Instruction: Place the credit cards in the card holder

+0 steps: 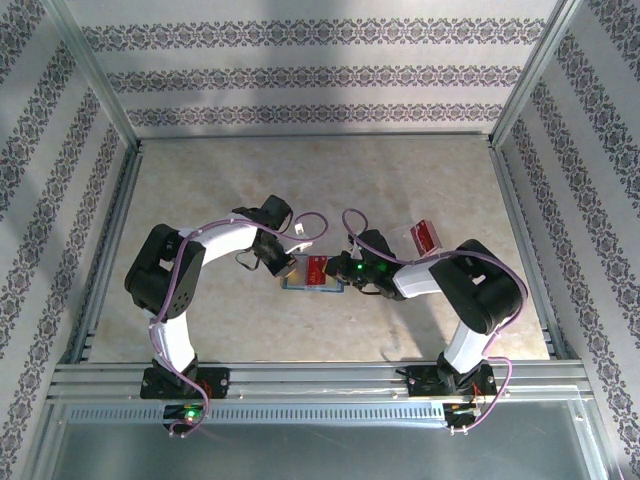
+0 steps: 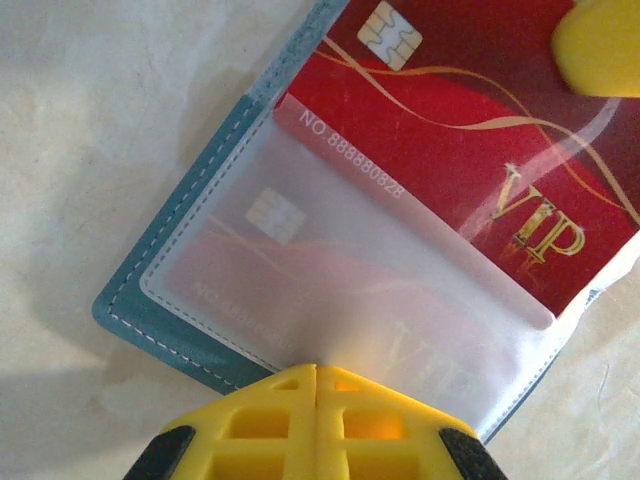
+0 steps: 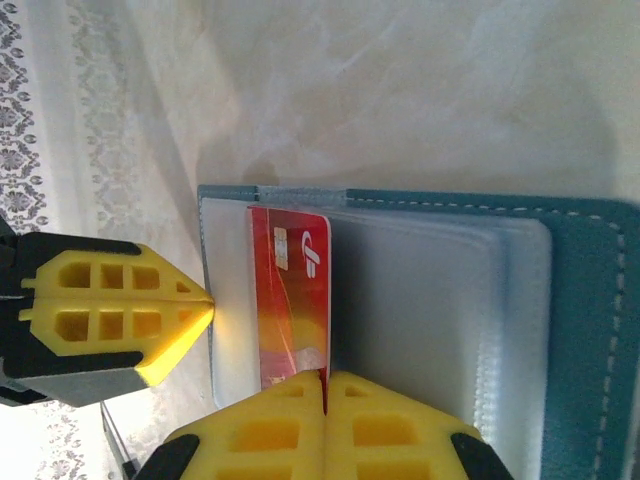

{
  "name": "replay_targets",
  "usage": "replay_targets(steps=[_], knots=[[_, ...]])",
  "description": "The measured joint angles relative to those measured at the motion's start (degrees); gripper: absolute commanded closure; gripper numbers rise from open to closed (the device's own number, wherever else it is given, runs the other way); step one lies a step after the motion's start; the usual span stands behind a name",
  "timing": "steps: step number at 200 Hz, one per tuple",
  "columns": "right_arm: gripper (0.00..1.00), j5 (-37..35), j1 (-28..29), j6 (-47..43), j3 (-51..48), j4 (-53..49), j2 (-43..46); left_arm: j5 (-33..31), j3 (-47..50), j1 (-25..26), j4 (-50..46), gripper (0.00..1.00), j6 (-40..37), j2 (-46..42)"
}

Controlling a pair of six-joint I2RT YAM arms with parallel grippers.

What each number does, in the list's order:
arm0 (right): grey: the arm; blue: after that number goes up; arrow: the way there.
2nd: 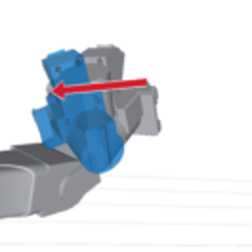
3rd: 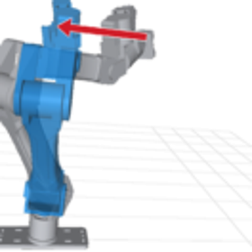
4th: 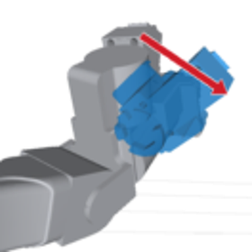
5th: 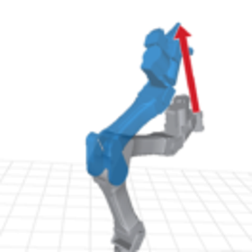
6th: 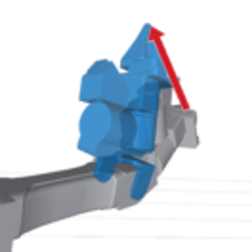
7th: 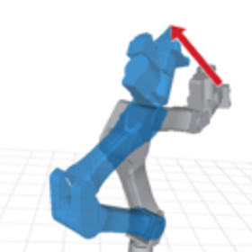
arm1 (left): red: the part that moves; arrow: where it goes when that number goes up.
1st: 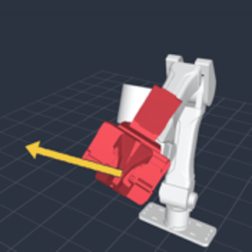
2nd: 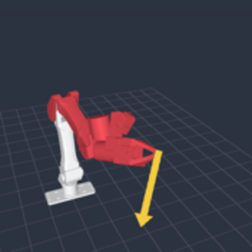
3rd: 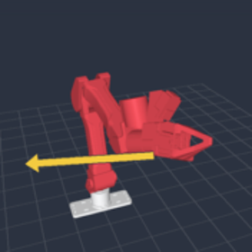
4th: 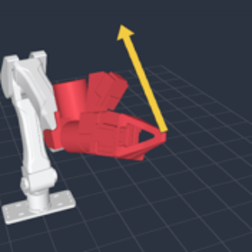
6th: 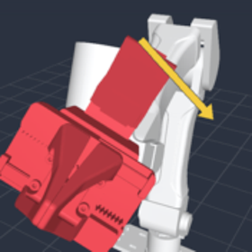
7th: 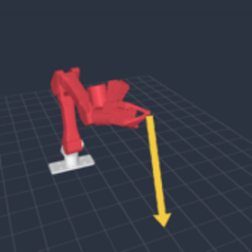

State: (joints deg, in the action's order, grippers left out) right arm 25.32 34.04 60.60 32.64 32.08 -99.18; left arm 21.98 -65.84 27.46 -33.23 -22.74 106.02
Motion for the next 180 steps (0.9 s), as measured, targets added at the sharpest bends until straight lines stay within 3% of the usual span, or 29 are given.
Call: replay_targets(steps=[82,131,180], knots=[[1.00,-1.92,2.51,0.57,0.37,0.44,-0.37,-0.46,0.39,0.31,0.46,1.00,0.02,-0.42],[0.91,-1.49,3.26,-1.31,3.43,-4.57,-0.52,-1.33,0.39,0.59,0.68,1.00,0.02,-0.52],[0.83,-1.53,3.34,-2.95,5.46,-9.22,-0.50,-1.97,0.37,0.70,0.66,0.94,0.85,-0.74]])
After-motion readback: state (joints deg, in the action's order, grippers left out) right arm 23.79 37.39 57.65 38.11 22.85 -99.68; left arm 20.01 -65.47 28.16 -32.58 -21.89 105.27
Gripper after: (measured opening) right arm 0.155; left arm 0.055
